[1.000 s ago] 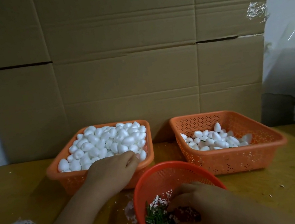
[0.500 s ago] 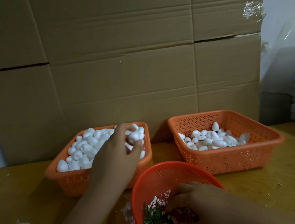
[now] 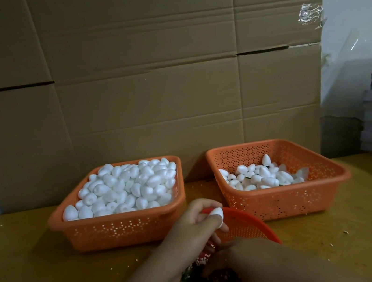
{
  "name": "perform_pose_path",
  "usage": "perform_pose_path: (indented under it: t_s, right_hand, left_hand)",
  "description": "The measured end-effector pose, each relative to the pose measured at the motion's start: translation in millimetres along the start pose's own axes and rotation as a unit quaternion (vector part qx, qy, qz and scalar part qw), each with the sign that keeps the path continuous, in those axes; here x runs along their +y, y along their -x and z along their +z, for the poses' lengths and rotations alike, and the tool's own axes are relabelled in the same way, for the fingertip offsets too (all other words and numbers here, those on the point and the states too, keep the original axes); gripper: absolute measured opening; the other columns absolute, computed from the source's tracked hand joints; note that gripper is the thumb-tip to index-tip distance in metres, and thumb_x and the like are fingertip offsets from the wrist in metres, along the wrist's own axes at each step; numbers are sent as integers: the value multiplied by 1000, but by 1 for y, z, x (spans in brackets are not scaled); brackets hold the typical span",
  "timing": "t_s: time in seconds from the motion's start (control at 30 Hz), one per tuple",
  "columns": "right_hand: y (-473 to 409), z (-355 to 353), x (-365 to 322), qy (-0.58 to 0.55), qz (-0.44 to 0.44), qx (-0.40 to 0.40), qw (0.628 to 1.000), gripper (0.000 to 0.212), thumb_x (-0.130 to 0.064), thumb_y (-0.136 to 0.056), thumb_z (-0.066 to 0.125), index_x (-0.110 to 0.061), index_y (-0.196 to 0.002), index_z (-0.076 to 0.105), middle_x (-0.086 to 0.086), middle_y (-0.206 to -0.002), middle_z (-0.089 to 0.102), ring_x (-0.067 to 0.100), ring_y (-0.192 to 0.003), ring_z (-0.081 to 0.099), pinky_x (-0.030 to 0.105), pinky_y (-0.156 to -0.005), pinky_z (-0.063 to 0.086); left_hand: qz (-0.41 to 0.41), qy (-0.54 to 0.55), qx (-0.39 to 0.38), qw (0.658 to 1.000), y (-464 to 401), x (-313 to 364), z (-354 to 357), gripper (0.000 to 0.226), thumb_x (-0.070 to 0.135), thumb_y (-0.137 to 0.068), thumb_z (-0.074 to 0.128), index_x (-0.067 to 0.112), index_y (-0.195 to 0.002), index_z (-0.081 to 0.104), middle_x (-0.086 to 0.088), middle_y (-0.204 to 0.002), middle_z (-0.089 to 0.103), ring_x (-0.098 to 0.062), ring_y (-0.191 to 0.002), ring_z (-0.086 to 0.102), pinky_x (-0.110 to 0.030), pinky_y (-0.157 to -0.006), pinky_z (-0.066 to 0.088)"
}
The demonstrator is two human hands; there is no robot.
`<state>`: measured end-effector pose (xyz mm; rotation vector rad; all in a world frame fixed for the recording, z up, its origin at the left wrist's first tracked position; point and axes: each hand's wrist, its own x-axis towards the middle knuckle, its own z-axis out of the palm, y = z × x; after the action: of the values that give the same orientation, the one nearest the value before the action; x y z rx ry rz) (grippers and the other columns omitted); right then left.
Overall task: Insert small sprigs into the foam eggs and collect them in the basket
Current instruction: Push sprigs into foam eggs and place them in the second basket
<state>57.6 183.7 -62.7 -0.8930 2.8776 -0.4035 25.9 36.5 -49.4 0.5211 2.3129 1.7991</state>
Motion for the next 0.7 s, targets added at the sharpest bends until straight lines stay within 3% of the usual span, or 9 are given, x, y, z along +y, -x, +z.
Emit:
perform_pose_path:
  t_s: [0.13, 0.23, 0.3, 0.37, 0.43, 0.53, 0.6, 0.7]
  right_hand:
    - [-6, 3, 5, -25, 38, -17, 999, 40, -33, -96, 55, -24, -135, 55, 2, -142, 52, -23, -98, 51, 28, -106, 38]
    - [-2, 1, 2, -20, 30, -9, 999, 31, -40, -88, 61, -50, -118, 59, -14, -123, 63, -1, -105, 60, 25, -98, 45]
    - [3, 0, 2, -28, 30, -5, 999, 33, -38, -85, 63, -57, -111, 53, -16, -115, 66, 2, -101, 62, 24, -95, 47]
    - [4, -1, 1, -31, 28, -3, 999, 34, -37, -85, 63, -58, -109, 51, -16, -110, 68, -1, -96, 62, 22, -93, 48]
    - [0, -3, 1, -32, 23, 5, 999, 32, -37, -85, 62, -57, -108, 52, -18, -108, 68, -5, -91, 61, 16, -89, 48]
    - [-2, 0, 0, -26, 37, 6, 999, 31, -36, -87, 61, -57, -107, 51, -20, -112, 65, -8, -83, 54, 4, -75, 37]
    - [-1, 0, -1, -28, 40, 10, 999, 22, -39, -87, 59, -48, -108, 57, -17, -110, 66, -3, -89, 59, 8, -75, 39]
    - [5, -4, -2, -40, 28, -1, 999, 27, -43, -86, 60, -52, -111, 55, -16, -110, 68, 1, -98, 62, 17, -89, 46]
  left_hand:
    - [-16, 24, 14, 999, -1, 0, 1, 22, 12, -91, 63, 21, -108, 53, -11, -98, 74, -8, -68, 64, -20, -59, 48]
    - [-5, 41, 13, 999, 0, 0, 0, 24, 11, -92, 64, 19, -110, 51, -8, -98, 75, -11, -71, 69, -18, -57, 48]
    - [7, 49, 9, 999, 0, 1, 0, 22, 16, -94, 62, 21, -115, 55, -2, -93, 76, -11, -70, 69, -18, -57, 49]
    - [11, 49, 9, 999, 0, 2, -1, 17, 27, -95, 60, 20, -110, 61, 1, -86, 76, -10, -66, 67, -18, -57, 49]
    - [12, 52, 10, 999, 0, 3, -1, 29, 41, -89, 61, 14, -98, 64, 2, -73, 72, -8, -57, 61, -16, -54, 45]
    - [23, 54, 28, 998, 0, 4, -2, 38, 49, -83, 60, 11, -85, 62, 5, -57, 57, -6, -46, 48, -16, -48, 39]
    - [23, 67, 37, 997, -2, 3, -3, 34, 46, -86, 61, 12, -83, 61, 7, -54, 49, -6, -44, 41, -17, -47, 37]
    - [27, 73, 39, 996, -3, 2, -4, 29, 42, -87, 63, 13, -87, 63, 8, -56, 48, -6, -46, 41, -19, -48, 37]
